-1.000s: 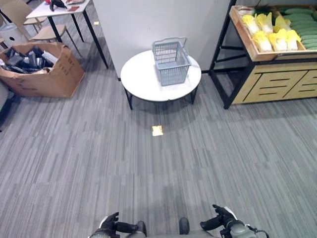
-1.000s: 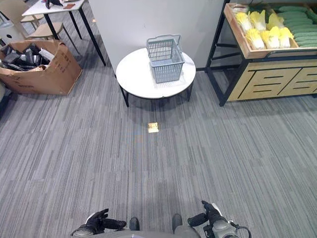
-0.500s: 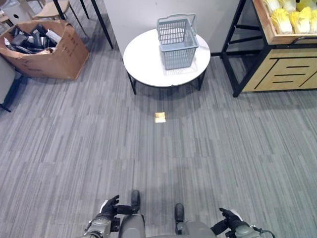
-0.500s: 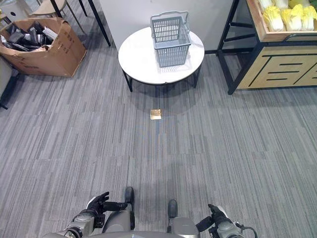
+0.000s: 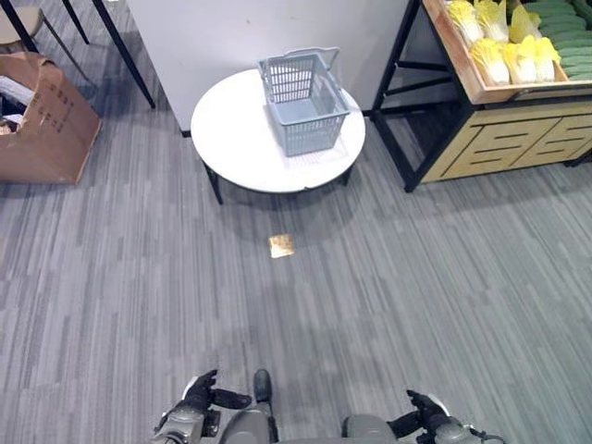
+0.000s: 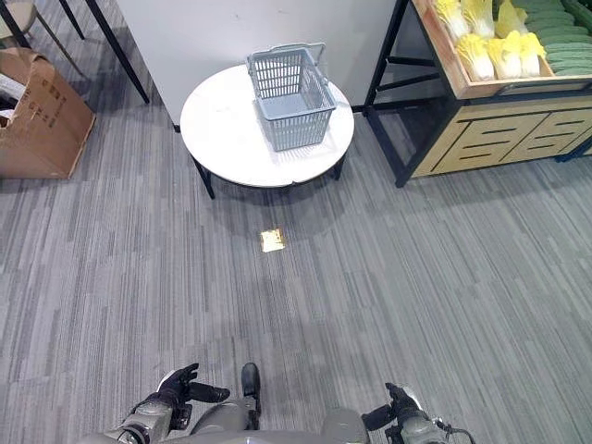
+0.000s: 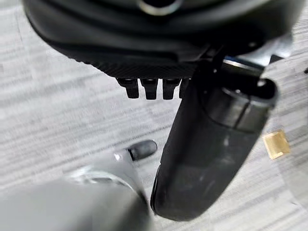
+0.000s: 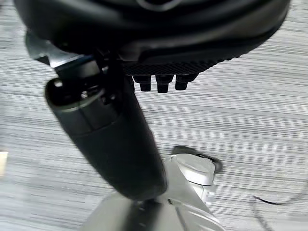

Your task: Get the vegetables into the basket

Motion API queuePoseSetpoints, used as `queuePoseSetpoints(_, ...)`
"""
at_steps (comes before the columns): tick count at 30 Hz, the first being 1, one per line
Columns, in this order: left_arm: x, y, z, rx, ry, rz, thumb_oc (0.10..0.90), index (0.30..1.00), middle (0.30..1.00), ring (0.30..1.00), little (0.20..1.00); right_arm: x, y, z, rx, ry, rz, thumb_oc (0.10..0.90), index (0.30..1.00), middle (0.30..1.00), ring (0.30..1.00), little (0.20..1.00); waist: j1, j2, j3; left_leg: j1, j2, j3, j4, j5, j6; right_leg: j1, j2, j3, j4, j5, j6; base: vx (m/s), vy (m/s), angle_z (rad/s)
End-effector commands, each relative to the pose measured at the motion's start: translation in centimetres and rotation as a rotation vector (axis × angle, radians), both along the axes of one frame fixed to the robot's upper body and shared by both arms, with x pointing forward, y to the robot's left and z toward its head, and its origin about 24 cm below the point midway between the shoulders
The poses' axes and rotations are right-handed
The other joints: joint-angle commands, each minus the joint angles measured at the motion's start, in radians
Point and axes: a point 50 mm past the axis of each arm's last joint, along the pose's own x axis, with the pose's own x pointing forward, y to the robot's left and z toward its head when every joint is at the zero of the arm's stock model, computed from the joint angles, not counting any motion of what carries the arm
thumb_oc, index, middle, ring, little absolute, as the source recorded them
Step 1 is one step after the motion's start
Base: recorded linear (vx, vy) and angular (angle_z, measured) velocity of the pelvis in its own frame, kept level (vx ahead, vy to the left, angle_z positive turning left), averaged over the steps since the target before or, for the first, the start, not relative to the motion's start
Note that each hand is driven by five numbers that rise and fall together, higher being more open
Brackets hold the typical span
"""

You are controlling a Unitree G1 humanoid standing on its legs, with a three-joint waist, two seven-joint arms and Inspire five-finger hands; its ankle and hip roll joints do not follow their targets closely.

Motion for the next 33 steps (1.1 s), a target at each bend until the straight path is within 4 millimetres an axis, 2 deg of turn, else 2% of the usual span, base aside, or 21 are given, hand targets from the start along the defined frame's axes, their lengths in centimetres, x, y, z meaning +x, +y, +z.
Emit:
queuePoseSetpoints(1, -1.5, 1.7, 0.0, 0.038, 0.027, 0.023, 0.9, 1.0, 1.0, 1.0, 1.0, 0.6, 1.1, 0.0, 0.04, -0.035, 0.02, 0.9, 1.0, 1.0, 1.0, 1.0, 0.006, -0.009, 0.024, -0.066, 0.036, -0.022, 0.115, -0.06, -0.013, 0.048, 0.0, -0.067, -0.161, 0.3, 0.013, 0.29, 0.292, -0.07)
queuePoseSetpoints(2, -1.3, 1.9, 0.2, 0.044, 0.022, 0.017, 0.9, 1.0, 1.0, 1.0, 1.0, 1.1, 1.2, 0.2, 0.046, -0.058, 0.023, 0.9, 1.0, 1.0, 1.0, 1.0, -0.003, 0.0, 0.033, -0.032, 0.031, -0.02, 0.092, -0.066, -0.012, -0.011, 0.015, -0.088, -0.174, 0.268, 0.001, 0.21, 0.163, -0.17)
queuePoseSetpoints(4, -1.1, 1.9, 0.2, 0.049, 0.028, 0.006, 0.9, 1.0, 1.0, 1.0, 1.0, 1.5, 1.1, 0.3, 0.05, -0.073, 0.004, 0.9, 1.0, 1.0, 1.0, 1.0, -0.018, 0.002, 0.049, 0.002, 0.023, -0.025, 0.074, -0.08, -0.018, -0.063, 0.035, -0.109, -0.233, 0.212, -0.007, 0.25, 0.134, -0.17)
queuePoseSetpoints(6, -1.0, 1.9, 0.2, 0.051, 0.029, 0.004, 0.9, 1.0, 1.0, 1.0, 1.0, 1.7, 1.0, 0.4, 0.051, -0.078, -0.002, 0.9, 1.0, 1.0, 1.0, 1.0, -0.024, 0.0, 0.061, 0.023, 0.018, -0.029, 0.07, -0.091, -0.018, -0.07, 0.032, -0.123, -0.261, 0.203, -0.006, 0.18, 0.017, 0.01)
queuePoseSetpoints(7, -0.8, 1.9, 0.3, 0.057, 0.026, 0.001, 0.9, 1.0, 1.0, 1.0, 1.0, 2.2, 1.1, 0.6, 0.052, -0.097, -0.013, 0.9, 1.0, 1.0, 1.0, 1.0, -0.033, -0.006, 0.068, 0.057, 0.01, -0.028, 0.059, -0.112, -0.025, -0.097, 0.015, -0.15, -0.37, 0.217, 0.006, 0.26, -0.035, 0.07)
queuePoseSetpoints(9, -0.8, 1.8, 0.2, 0.055, 0.025, -0.001, 0.9, 1.0, 1.0, 1.0, 1.0, 2.4, 1.1, 0.6, 0.049, -0.106, -0.025, 0.9, 1.0, 1.0, 1.0, 1.0, -0.047, -0.007, 0.077, 0.091, 0.008, -0.038, 0.054, -0.132, -0.037, -0.117, 0.002, -0.148, -0.476, 0.254, 0.023, 0.27, -0.054, 0.08)
queuePoseSetpoints(13, -0.9, 1.5, 0.1, 0.045, 0.026, -0.002, 0.9, 1.0, 1.0, 1.0, 1.0, 2.3, 1.0, 0.6, 0.05, -0.102, -0.022, 0.9, 1.0, 1.0, 1.0, 1.0, -0.067, -0.005, 0.079, 0.144, 0.01, -0.069, 0.062, -0.174, -0.053, -0.145, -0.01, -0.095, -0.571, 0.306, 0.041, 0.29, -0.092, 0.2)
queuePoseSetpoints(15, -1.4, 1.4, 0.0, 0.039, 0.038, 0.004, 0.9, 1.0, 1.0, 1.0, 1.0, 1.9, 1.0, 0.5, 0.051, -0.084, -0.011, 0.9, 1.0, 1.0, 1.0, 1.0, -0.071, 0.002, 0.07, 0.192, 0.016, -0.094, 0.06, -0.19, -0.064, -0.157, -0.008, -0.084, -0.571, 0.316, 0.045, 0.37, -0.158, 0.44)
queuePoseSetpoints(18, -2.5, 1.3, -0.4, 0.028, 0.074, 0.015, 0.9, 1.0, 1.0, 1.0, 1.0, 1.6, 0.9, 0.4, 0.049, -0.071, 0.015, 0.9, 1.0, 1.0, 1.0, 1.0, -0.074, 0.013, 0.041, 0.245, 0.04, -0.113, 0.066, -0.187, -0.085, -0.14, 0.014, -0.104, -0.536, 0.3, 0.025, 0.37, -0.225, 0.26)
queuePoseSetpoints(20, -2.9, 0.7, -0.7, 0.007, 0.087, 0.018, 0.9, 1.0, 1.0, 1.0, 1.0, 1.6, 0.1, 0.6, 0.034, -0.074, 0.021, 0.9, 1.0, 1.0, 1.0, 1.0, -0.082, 0.039, 0.022, 0.235, 0.086, -0.133, 0.139, -0.09, -0.136, -0.104, 0.06, -0.133, -0.527, 0.268, -0.014, 0.35, -0.294, 0.22)
queuePoseSetpoints(21, -2.9, 0.7, -0.7, 0.006, 0.087, 0.018, 0.9, 1.0, 1.0, 1.0, 1.0, 1.6, 0.1, 0.6, 0.033, -0.074, 0.021, 0.9, 1.0, 1.0, 1.0, 1.0, -0.083, 0.04, 0.022, 0.234, 0.086, -0.134, 0.139, -0.09, -0.137, -0.103, 0.06, -0.135, -0.527, 0.268, -0.014, 0.16, -0.18, 0.21)
queuePoseSetpoints(22, -2.5, 0.4, -0.6, 0.006, 0.07, 0.009, 0.9, 1.0, 1.0, 1.0, 1.0, 1.6, -0.2, 0.8, 0.023, -0.079, 0.016, 0.9, 1.0, 1.0, 1.0, 1.0, -0.083, 0.046, 0.02, 0.212, 0.101, -0.137, 0.195, -0.043, -0.157, -0.088, 0.071, -0.151, -0.527, 0.251, -0.029, 0.17, -0.202, 0.14)
queuePoseSetpoints(23, -1.6, 0.6, -0.3, 0.02, 0.031, 0.021, 0.9, 1.0, 1.0, 1.0, 1.0, 1.6, -0.7, 0.9, 0.008, -0.082, 0.013, 0.9, 1.0, 1.0, 1.0, 1.0, -0.08, 0.045, 0.023, 0.183, 0.109, -0.147, 0.273, 0.01, -0.174, -0.072, 0.077, -0.159, -0.53, 0.238, -0.049, 0.3, -0.369, 0.15)
queuePoseSetpoints(24, -0.5, 0.9, 0.1, 0.017, -0.027, 0.088, 0.9, 1.0, 1.0, 1.0, 1.0, 1.5, -1.8, 1.2, -0.024, -0.091, -0.024, 0.9, 1.0, 1.0, 1.0, 1.0, -0.069, 0.042, 0.041, 0.11, 0.106, -0.179, 0.42, 0.057, -0.187, -0.039, 0.082, -0.174, -0.536, 0.21, -0.075, 0.22, -0.289, 0.24)
queuePoseSetpoints(25, -0.5, 0.9, 0.1, 0.017, -0.027, 0.089, 0.9, 1.0, 1.0, 1.0, 1.0, 1.5, -1.8, 1.2, -0.024, -0.091, -0.024, 0.9, 1.0, 1.0, 1.0, 1.0, -0.071, 0.04, 0.039, 0.107, 0.104, -0.181, 0.419, 0.059, -0.187, -0.041, 0.079, -0.175, -0.536, 0.211, -0.075, 0.3, -0.291, 0.43)
queuePoseSetpoints(26, 0.5, 0.7, 0.4, 0.018, -0.065, 0.081, 0.9, 1.0, 1.0, 1.0, 1.0, 0.9, -2.8, 1.2, -0.057, -0.077, -0.066, 0.9, 1.0, 1.0, 1.0, 1.0, -0.062, 0.041, 0.05, 0.074, 0.12, -0.177, 0.426, 0.093, -0.177, -0.005, 0.09, -0.178, -0.537, 0.173, -0.092, 0.23, -0.144, 0.4)
queuePoseSetpoints(28, 0.8, 0.6, 0.5, 0.013, -0.072, 0.076, 0.9, 1.0, 1.0, 1.0, 1.0, 0.9, -3.0, 1.3, -0.063, -0.073, -0.073, 0.9, 1.0, 1.0, 1.0, 1.0, -0.059, 0.039, 0.054, 0.058, 0.119, -0.172, 0.425, 0.092, -0.171, 0.012, 0.092, -0.178, -0.543, 0.167, -0.095, 0.23, -0.12, 0.19)
queuePoseSetpoints(29, 0.8, 0.1, 0.4, 0.01, -0.072, 0.06, 0.9, 1.0, 1.0, 1.0, 1.0, 0.2, -3.4, 1.2, -0.077, -0.048, -0.084, 0.9, 1.0, 1.0, 1.0, 1.0, -0.049, 0.03, 0.06, -0.018, 0.106, -0.156, 0.368, 0.054, -0.15, 0.036, 0.085, -0.179, -0.551, 0.149, -0.09, 0.26, -0.088, -0.06)
queuePoseSetpoints(30, 0.9, 0.0, 0.4, 0.009, -0.074, 0.055, 0.9, 1.0, 1.0, 1.0, 1.0, 0.0, -3.5, 1.1, -0.083, -0.041, -0.078, 0.9, 1.0, 1.0, 1.0, 1.0, -0.044, 0.031, 0.063, -0.041, 0.107, -0.145, 0.338, 0.038, -0.144, 0.05, 0.086, -0.18, -0.556, 0.137, -0.087, 0.35, -0.087, 0.08)
queuePoseSetpoints(32, 0.8, -0.1, 0.4, 0.01, -0.078, 0.057, 0.9, 1.0, 1.0, 1.0, 1.0, -0.3, -3.7, 1.1, -0.095, -0.03, -0.08, 0.9, 1.0, 1.0, 1.0, 1.0, -0.031, 0.033, 0.068, -0.097, 0.11, -0.122, 0.24, 0.021, -0.138, 0.069, 0.085, -0.179, -0.556, 0.111, -0.083, 0.2, 0.01, 0.16)
queuePoseSetpoints(33, 0.8, -0.1, 0.4, 0.01, -0.078, 0.057, 0.9, 1.0, 1.0, 1.0, 1.0, -0.3, -3.7, 1.1, -0.095, -0.03, -0.081, 0.9, 1.0, 1.0, 1.0, 1.0, -0.03, 0.032, 0.069, -0.093, 0.11, -0.12, 0.239, 0.02, -0.138, 0.071, 0.084, -0.178, -0.555, 0.11, -0.083, 0.3, 0.073, -0.05)
